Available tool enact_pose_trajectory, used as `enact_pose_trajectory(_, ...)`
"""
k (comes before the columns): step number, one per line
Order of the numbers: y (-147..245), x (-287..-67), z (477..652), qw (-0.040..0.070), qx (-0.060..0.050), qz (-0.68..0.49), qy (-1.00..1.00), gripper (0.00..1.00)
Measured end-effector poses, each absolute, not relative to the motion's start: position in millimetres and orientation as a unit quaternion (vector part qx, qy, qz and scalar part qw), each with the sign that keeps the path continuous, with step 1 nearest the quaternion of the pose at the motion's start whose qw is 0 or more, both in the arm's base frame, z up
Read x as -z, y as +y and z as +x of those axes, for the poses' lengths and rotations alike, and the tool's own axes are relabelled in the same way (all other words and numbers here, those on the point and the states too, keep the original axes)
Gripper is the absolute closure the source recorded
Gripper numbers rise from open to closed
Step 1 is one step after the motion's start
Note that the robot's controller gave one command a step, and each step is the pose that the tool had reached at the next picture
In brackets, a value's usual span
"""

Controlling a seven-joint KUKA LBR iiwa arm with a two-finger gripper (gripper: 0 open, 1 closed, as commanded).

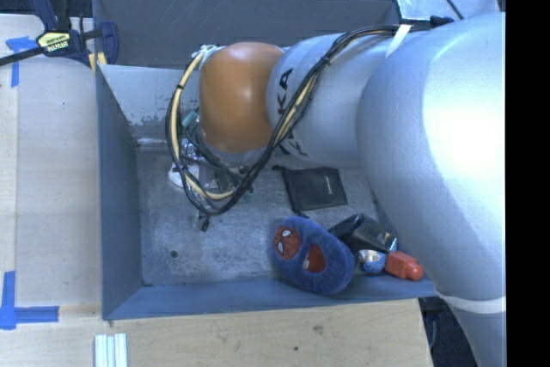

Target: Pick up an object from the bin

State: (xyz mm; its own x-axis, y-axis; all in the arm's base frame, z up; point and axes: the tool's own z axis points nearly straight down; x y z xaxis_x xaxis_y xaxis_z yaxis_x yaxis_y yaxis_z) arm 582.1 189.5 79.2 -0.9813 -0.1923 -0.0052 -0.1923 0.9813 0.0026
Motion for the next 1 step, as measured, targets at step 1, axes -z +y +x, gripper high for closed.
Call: enact_pose_trajectory(1, 106.8, -73.4, 608.5, 0.003, 0.001, -0.066, 0.998, 0.0)
